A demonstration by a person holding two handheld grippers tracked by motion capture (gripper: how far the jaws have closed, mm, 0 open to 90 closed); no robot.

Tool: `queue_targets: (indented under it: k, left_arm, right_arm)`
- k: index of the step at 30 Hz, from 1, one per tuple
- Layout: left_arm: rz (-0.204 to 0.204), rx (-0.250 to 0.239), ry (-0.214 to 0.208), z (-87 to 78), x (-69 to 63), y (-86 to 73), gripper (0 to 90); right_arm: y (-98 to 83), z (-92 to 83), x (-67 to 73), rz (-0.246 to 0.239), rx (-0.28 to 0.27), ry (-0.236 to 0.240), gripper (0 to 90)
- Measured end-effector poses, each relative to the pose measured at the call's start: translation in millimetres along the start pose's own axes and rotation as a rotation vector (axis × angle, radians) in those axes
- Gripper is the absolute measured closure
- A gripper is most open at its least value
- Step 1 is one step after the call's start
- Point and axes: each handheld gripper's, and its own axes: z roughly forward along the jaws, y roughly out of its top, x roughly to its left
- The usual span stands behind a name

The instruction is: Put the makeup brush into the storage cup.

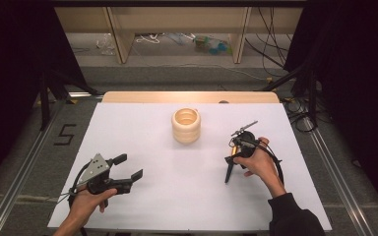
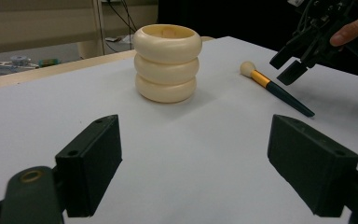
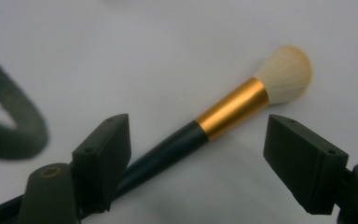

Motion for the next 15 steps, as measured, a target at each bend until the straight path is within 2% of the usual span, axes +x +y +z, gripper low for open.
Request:
queue_targets:
  k: [1,3,4,8,9,10,15]
  left_arm:
    - [-0.002,0.000,0.003,0.2,0.0,0.1,17.5]
    - [0.014,0.000,-0.002,0.3,0.8,0.5,17.5]
    - [0.019,0.001,-0.004,0.4,0.6,0.3,17.5]
    - [0.018,0.000,-0.003,0.4,0.8,0.3,17.5]
    - [0.018,0.000,-0.003,0.4,0.8,0.3,17.5]
    - [0.016,0.001,-0.002,0.2,0.8,0.3,17.5]
    - [0.017,0.004,-0.002,0.4,1.0,0.1,17.5]
  right_arm:
    - [0.6,0.7,-1.0,-0.010,0.004,-0.002,24.3]
    - [1.5,1.0,-0.6,0.002,0.016,-0.008,24.3]
    - [2.0,1.5,-1.3,-0.011,0.015,-0.006,24.3]
    - [2.6,4.8,-1.8,0.002,0.047,0.004,24.2]
    - [2.3,6.3,-3.1,-0.007,0.035,-0.002,24.3]
    - [2.5,6.6,-3.0,0.009,0.045,0.002,24.3]
    - [3.4,8.8,-3.5,0.014,0.054,0.011,25.5]
